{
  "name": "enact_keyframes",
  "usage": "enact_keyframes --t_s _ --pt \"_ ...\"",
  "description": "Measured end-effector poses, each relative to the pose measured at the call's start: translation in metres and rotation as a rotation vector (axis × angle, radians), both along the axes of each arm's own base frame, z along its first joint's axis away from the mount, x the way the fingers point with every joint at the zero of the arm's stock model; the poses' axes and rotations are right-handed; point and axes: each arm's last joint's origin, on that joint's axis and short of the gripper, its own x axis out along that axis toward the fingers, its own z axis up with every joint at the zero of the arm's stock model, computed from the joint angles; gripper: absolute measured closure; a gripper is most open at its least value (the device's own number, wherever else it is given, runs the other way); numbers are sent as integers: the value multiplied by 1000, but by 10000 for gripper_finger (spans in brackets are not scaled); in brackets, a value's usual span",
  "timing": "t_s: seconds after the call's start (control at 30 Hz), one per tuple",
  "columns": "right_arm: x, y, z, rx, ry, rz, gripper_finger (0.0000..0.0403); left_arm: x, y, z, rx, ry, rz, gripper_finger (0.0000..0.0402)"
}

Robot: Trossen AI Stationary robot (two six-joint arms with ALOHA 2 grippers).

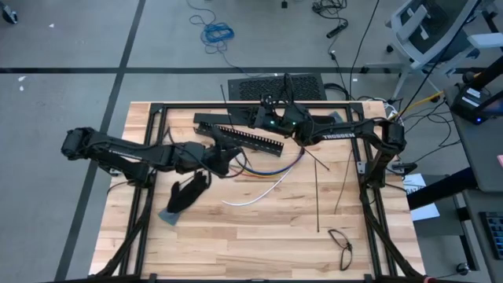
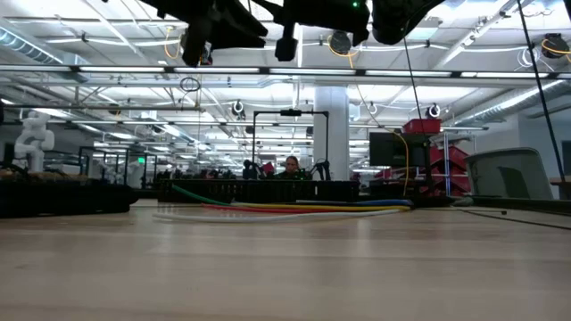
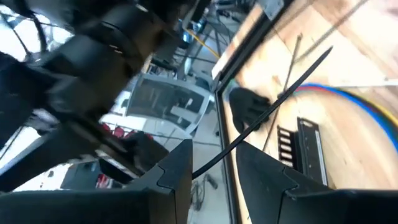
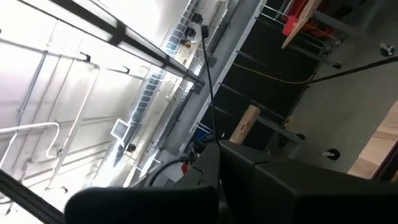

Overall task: Ziptie cables
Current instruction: Prepare the zip tie

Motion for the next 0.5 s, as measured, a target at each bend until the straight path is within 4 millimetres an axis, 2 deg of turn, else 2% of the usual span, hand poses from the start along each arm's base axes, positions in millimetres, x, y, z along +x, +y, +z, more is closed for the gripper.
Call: enact_keyframes --t_s 0.13,0.5 --pt "-1 0 2 16 -25 5 403 6 -1 -3 39 -2 -6 281" --pt "-1 4 6 40 -70 1 403 9 -1 10 61 -139 -8 281"
